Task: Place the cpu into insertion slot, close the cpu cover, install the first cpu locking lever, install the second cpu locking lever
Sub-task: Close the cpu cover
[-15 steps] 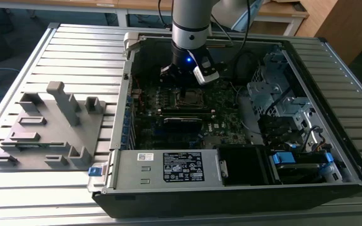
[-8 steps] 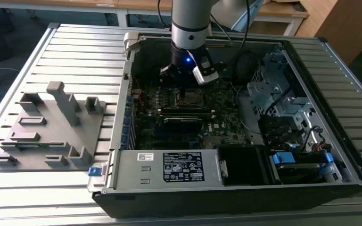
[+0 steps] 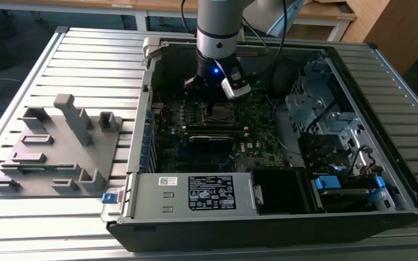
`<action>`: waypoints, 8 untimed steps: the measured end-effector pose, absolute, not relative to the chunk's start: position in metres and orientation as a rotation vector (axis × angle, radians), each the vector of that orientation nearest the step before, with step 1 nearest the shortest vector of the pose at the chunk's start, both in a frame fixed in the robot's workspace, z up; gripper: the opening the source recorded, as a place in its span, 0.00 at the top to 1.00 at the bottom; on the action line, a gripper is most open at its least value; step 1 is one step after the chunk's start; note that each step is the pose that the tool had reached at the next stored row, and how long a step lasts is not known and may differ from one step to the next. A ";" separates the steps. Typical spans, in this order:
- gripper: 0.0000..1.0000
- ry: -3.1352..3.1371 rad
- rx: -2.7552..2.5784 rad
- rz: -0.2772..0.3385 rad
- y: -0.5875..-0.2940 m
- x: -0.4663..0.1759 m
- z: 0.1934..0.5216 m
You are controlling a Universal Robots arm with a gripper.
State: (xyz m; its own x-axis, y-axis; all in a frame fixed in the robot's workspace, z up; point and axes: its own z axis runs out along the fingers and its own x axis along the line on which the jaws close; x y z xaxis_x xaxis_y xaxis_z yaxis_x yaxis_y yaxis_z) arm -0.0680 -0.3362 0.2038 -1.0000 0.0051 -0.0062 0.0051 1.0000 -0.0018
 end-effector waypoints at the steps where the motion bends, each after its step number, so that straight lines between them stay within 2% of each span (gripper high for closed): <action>1: 0.90 3.135 0.008 -0.003 -0.336 -0.069 0.204; 8: 0.90 3.135 0.008 -0.003 -0.336 -0.072 0.200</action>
